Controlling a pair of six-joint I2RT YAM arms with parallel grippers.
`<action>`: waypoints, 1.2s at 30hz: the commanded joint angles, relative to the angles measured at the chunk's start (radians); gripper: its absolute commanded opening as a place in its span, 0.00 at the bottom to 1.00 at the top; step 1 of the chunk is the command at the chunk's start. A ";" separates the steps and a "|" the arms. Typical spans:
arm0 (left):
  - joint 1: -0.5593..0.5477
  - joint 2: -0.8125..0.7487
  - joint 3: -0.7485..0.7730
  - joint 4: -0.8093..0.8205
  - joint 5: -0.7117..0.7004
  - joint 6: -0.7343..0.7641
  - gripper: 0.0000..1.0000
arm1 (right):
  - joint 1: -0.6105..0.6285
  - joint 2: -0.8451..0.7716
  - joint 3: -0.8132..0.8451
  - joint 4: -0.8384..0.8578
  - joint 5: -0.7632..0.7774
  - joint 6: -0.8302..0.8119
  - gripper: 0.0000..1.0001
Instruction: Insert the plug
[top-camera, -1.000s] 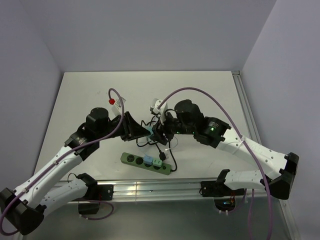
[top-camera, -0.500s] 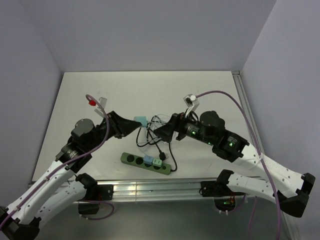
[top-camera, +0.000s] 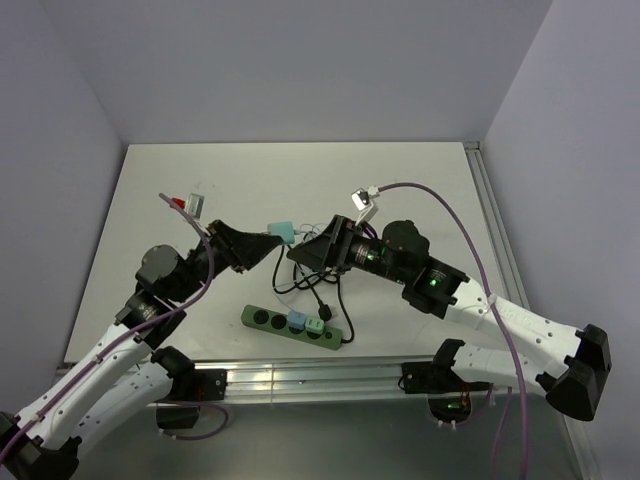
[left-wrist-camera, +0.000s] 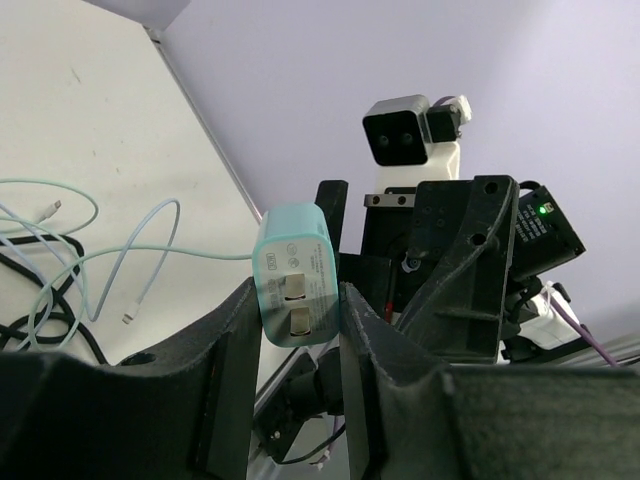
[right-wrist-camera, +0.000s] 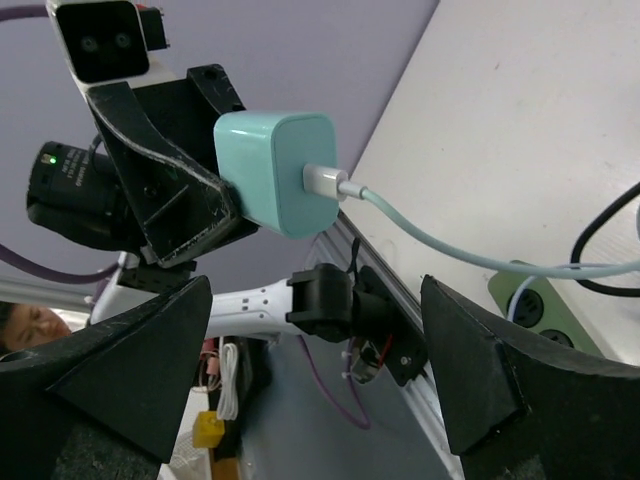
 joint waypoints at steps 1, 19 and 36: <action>-0.004 -0.020 0.016 0.109 0.036 0.003 0.00 | -0.003 0.006 0.044 0.091 -0.004 0.036 0.92; -0.007 -0.032 -0.016 0.200 0.080 -0.049 0.00 | -0.003 0.029 -0.008 0.339 -0.013 0.069 0.75; -0.010 -0.055 -0.058 0.231 0.094 -0.106 0.00 | -0.003 0.102 -0.005 0.467 0.022 0.057 0.61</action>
